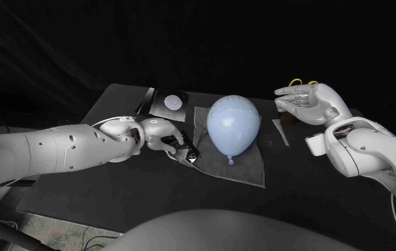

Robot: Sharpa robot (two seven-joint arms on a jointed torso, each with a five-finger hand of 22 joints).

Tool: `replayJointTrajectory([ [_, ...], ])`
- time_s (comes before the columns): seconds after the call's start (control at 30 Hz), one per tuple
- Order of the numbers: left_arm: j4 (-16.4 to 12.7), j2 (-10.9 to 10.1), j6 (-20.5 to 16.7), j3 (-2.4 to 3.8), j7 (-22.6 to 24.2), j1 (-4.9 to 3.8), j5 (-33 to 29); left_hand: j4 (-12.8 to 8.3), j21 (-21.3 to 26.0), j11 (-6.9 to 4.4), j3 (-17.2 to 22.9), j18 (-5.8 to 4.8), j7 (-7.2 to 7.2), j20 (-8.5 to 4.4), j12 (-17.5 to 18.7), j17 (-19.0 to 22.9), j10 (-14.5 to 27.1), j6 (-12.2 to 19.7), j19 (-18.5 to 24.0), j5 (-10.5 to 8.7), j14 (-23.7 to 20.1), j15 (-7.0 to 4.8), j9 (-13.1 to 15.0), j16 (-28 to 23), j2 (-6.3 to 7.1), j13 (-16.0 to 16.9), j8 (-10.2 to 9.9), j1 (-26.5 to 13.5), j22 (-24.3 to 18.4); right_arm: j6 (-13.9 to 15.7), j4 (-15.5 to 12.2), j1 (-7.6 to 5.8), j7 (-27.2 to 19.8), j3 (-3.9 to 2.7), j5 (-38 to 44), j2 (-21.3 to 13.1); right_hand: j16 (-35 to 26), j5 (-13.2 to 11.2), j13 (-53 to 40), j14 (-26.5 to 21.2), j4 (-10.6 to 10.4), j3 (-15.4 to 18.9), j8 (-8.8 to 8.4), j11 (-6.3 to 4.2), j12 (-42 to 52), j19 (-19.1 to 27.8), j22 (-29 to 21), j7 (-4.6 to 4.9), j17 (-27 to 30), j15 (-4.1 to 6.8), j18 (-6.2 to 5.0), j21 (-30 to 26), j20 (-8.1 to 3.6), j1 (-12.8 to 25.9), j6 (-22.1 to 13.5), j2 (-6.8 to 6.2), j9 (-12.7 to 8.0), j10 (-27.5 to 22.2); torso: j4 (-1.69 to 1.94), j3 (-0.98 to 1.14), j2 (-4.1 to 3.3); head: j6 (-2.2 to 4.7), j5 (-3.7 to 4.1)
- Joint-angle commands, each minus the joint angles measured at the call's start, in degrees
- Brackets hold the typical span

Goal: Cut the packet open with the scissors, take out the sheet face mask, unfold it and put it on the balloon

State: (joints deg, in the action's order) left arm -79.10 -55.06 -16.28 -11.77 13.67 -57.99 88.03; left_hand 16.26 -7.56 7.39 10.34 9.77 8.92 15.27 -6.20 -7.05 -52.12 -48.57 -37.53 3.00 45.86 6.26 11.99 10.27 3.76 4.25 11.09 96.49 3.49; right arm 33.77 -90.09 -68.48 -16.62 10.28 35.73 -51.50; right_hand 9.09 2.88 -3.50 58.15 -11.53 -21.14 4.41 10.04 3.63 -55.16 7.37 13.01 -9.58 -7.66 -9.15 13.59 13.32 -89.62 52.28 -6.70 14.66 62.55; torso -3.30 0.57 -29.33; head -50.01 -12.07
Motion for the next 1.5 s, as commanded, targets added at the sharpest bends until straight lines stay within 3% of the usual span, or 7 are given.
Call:
replayJointTrajectory([
  [0.03,0.24,-0.08,5.27,-1.20,-2.83,1.39,1.69,0.09,-2.68,0.07,1.57,0.88,-0.07,-0.16,0.50,-3.04,-2.31,-1.81,-3.40,-0.18,2.80,0.08,0.15,1.01,0.61,-0.49,0.65,0.19,1.64,-1.07,-0.10,0.01,-0.42,-0.01,0.07,0.02,-0.32,0.38,-0.04,0.52,-0.01,-0.37,0.38,0.03,0.12,-0.30,-0.06,0.91,0.09,-0.01,-1.15,-0.23,-0.07,0.55,0.12,0.00,0.08,0.56,0.07,-0.03,-0.01,0.01,-0.03],
  [0.5,0.11,-0.49,3.02,-1.19,-2.11,1.39,1.12,0.19,-3.10,0.32,9.48,0.67,-0.23,-0.33,2.61,-3.56,-7.53,-4.97,-6.40,-0.21,5.71,0.34,0.32,0.48,2.97,-0.72,1.58,0.17,0.95,-1.17,-0.11,0.01,-0.43,-0.01,-0.07,0.08,-0.31,0.40,-0.04,0.63,0.07,-0.58,0.43,-0.01,0.14,-0.39,-0.09,0.87,0.10,0.03,-1.16,-0.24,-0.10,0.72,0.20,0.02,0.11,0.70,0.02,0.00,0.03,0.01,-0.24],
  [0.87,-1.49,-1.95,-1.67,-1.19,0.72,1.38,-1.97,0.29,-1.88,0.25,7.61,0.74,-0.32,0.30,2.74,-3.00,-4.77,-3.72,-5.37,-0.23,3.59,0.66,-0.16,-1.50,6.69,-0.71,0.60,-6.07,0.38,-1.18,-0.08,0.01,-0.48,-0.01,-0.20,0.05,-0.32,0.40,-0.04,0.64,0.08,-0.62,0.42,-0.01,0.12,-0.40,-0.10,0.87,0.10,0.03,-1.15,-0.25,-0.10,0.79,0.19,0.00,0.11,0.71,0.11,0.00,-0.03,0.01,-0.20],
  [1.0,-2.06,-2.55,-5.58,-1.18,2.56,1.38,-3.64,0.24,-0.62,0.65,3.69,0.52,-0.49,0.82,2.76,-2.29,-2.26,-1.95,-3.71,-0.21,0.77,1.23,-0.63,-3.40,8.49,-0.71,-0.50,-6.93,0.16,-1.20,-0.03,0.01,-0.51,-0.01,-0.20,0.11,-0.32,0.40,-0.04,0.64,0.08,-0.62,0.42,-0.01,0.12,-0.40,-0.10,0.87,0.10,0.03,-1.15,-0.25,-0.10,0.79,0.19,0.00,0.11,0.71,0.07,-0.03,0.00,0.01,-0.31],
  [1.1,-2.54,-2.99,-7.94,-1.16,3.62,1.36,-4.39,0.41,0.33,0.36,-3.01,0.50,-0.99,1.09,2.65,-1.66,-0.90,-0.73,-2.39,-0.19,-1.58,1.13,-0.95,-4.69,7.77,-0.65,-1.29,-6.36,0.26,-1.21,0.03,0.01,-0.52,-0.01,-0.21,0.08,-0.33,0.40,-0.03,0.64,0.09,-0.66,0.42,-0.01,0.11,-0.41,-0.11,0.87,0.11,0.03,-1.15,-0.26,-0.10,0.83,0.19,0.00,0.11,0.71,0.05,-0.04,-0.01,0.01,-0.11],
  [1.2,-3.26,-3.61,-10.25,-1.14,4.41,1.33,-4.89,0.64,2.67,-0.64,-10.86,-1.11,-1.58,1.42,2.71,0.48,1.25,0.56,4.66,-0.19,-11.57,1.10,-1.32,-7.29,7.38,-0.67,-2.18,-4.60,-0.17,-1.22,0.14,0.01,-0.50,-0.01,-0.21,0.03,-0.33,0.40,-0.03,0.64,0.09,-0.66,0.42,-0.01,0.11,-0.41,-0.11,0.87,0.11,0.03,-1.15,-0.26,-0.10,0.83,0.19,0.00,0.11,0.71,0.05,-0.05,-0.05,0.01,-0.03],
  [1.5,-4.03,-4.17,-7.82,-1.12,1.39,1.29,-2.39,0.85,4.92,-2.72,-14.85,-1.83,-2.83,1.18,3.16,2.29,10.77,5.34,14.34,-0.11,-20.46,0.92,-2.45,-7.81,10.00,-1.09,-4.22,-3.36,-0.92,-1.34,0.29,0.01,-0.46,-0.01,-0.23,-0.01,-0.33,0.40,-0.03,0.64,0.09,-0.66,0.42,-0.01,0.11,-0.41,-0.11,0.87,0.11,0.03,-1.15,-0.26,-0.10,0.83,0.19,0.00,0.11,0.71,0.04,0.00,-0.03,0.01,0.01],
])
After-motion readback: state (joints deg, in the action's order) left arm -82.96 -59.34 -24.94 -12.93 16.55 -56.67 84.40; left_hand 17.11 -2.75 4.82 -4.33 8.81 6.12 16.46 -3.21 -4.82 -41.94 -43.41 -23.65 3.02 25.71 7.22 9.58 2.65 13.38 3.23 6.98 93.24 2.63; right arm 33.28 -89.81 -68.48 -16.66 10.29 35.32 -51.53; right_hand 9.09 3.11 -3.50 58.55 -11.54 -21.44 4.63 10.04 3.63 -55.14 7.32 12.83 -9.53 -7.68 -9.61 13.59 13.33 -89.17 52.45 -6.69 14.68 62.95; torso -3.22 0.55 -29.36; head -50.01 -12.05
